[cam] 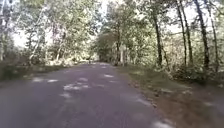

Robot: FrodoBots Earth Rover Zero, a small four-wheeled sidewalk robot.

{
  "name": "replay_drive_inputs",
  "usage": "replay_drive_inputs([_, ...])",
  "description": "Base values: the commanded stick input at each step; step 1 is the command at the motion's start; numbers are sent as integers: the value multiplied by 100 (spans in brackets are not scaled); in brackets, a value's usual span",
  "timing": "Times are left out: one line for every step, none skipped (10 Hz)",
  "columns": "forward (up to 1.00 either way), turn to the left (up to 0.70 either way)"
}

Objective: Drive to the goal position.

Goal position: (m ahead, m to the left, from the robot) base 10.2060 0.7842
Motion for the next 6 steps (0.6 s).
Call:
replay_drive_inputs([45, 0])
replay_drive_inputs([45, 0])
replay_drive_inputs([45, 0])
replay_drive_inputs([45, 0])
replay_drive_inputs([45, 0])
replay_drive_inputs([45, 0])
